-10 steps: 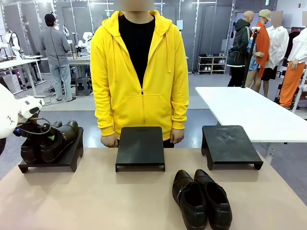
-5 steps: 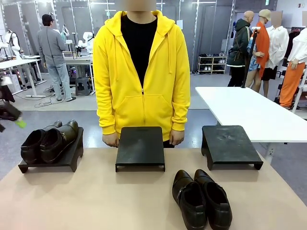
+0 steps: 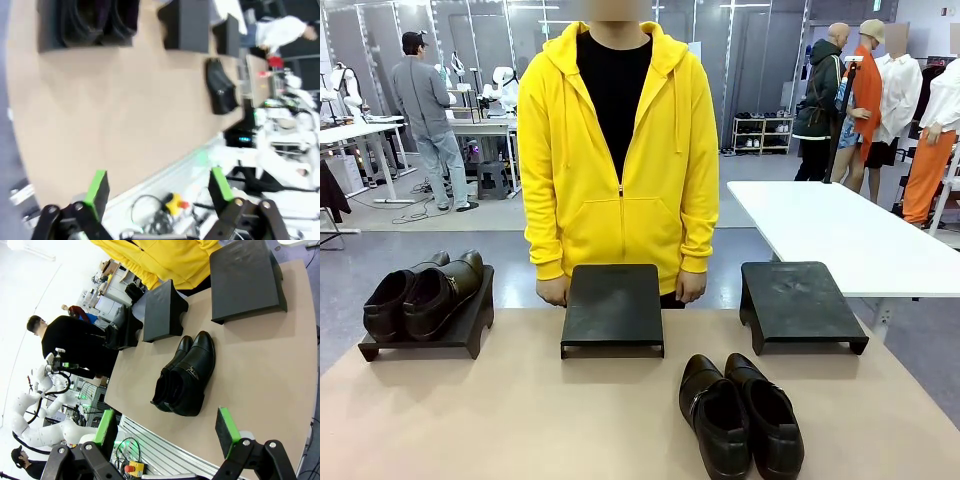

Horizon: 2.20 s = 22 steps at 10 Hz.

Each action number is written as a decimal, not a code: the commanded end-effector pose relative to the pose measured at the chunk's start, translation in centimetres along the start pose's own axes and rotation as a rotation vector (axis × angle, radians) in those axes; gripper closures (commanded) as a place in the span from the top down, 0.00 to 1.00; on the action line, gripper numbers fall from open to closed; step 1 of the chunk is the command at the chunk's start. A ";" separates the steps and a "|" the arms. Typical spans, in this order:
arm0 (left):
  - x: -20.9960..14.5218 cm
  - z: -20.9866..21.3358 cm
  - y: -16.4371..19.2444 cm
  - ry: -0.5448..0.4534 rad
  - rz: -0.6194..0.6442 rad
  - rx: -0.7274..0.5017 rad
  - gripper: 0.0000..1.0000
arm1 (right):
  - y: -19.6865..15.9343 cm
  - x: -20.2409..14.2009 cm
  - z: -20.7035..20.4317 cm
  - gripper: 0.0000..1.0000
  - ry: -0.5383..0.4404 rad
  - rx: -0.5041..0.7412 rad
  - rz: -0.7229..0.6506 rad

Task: Place the shoes on the stand as instructed by the person.
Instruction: Pick up another pair of Shoes and place it on the Shoes Stand indicated by the person.

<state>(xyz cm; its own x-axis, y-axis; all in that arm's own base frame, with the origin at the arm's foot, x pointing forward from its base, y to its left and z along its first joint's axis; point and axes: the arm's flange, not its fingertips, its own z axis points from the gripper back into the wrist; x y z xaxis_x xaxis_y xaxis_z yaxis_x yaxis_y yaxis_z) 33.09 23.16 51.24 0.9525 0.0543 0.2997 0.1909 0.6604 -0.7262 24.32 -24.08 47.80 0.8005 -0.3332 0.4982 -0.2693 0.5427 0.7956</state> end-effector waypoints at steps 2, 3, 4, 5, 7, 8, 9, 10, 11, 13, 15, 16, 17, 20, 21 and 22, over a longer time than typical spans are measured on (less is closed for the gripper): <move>-3.1 2.1 5.1 -0.047 -0.011 -0.330 1.00 | 0.1 0.0 0.1 1.00 -0.007 0.013 0.008; -3.7 1.8 7.1 -0.072 -0.011 -0.376 1.00 | 0.1 0.0 0.1 1.00 -0.007 0.013 0.008; -4.1 1.0 8.8 -0.086 -0.001 -0.438 1.00 | 0.1 0.0 0.1 1.00 -0.007 0.013 0.008; -4.1 0.3 9.8 -0.093 0.007 -0.488 1.00 | 0.1 0.0 0.1 1.00 -0.007 0.013 0.008; -2.4 -0.1 10.3 -0.141 0.026 -0.475 1.00 | 0.1 0.0 0.1 1.00 -0.007 0.013 0.008; -5.5 -1.2 9.7 -0.122 0.026 -0.471 1.00 | 0.1 0.0 0.1 1.00 -0.007 0.013 0.008; -5.5 -1.2 9.7 -0.122 0.026 -0.471 1.00 | 0.1 0.0 0.1 1.00 -0.007 0.013 0.008; -5.5 -1.2 9.7 -0.122 0.026 -0.471 1.00 | 0.1 0.0 0.1 1.00 -0.007 0.013 0.008; -5.5 -1.2 9.7 -0.122 0.026 -0.471 1.00 | 0.1 0.0 0.1 1.00 -0.007 0.013 0.008; -5.5 -1.2 9.7 -0.122 0.026 -0.471 1.00 | 0.1 0.0 0.1 1.00 -0.007 0.013 0.008; -5.5 -1.2 9.7 -0.122 0.026 -0.471 1.00 | 0.1 0.0 0.1 1.00 -0.007 0.013 0.008; -5.5 -1.2 9.7 -0.122 0.026 -0.471 1.00 | 0.1 0.0 0.1 1.00 -0.007 0.013 0.008; -5.5 -1.2 9.7 -0.122 0.026 -0.471 1.00 | 0.1 0.0 0.1 1.00 -0.007 0.013 0.008; -5.5 -1.2 9.7 -0.122 0.026 -0.471 1.00 | 0.1 0.0 0.1 1.00 -0.007 0.013 0.008; -5.5 -1.2 9.7 -0.122 0.026 -0.471 1.00 | 0.1 0.0 0.1 1.00 -0.007 0.013 0.008; -5.5 -1.2 9.7 -0.122 0.026 -0.471 1.00 | 0.1 0.0 0.1 1.00 -0.007 0.013 0.008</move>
<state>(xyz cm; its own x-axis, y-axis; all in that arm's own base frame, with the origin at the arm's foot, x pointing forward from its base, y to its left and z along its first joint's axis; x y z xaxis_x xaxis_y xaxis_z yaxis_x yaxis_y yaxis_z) 30.57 28.69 41.68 0.9276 0.1844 0.3250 0.2758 0.2487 -0.9285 24.31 -24.09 47.81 0.8004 -0.3332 0.4982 -0.2694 0.5425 0.7957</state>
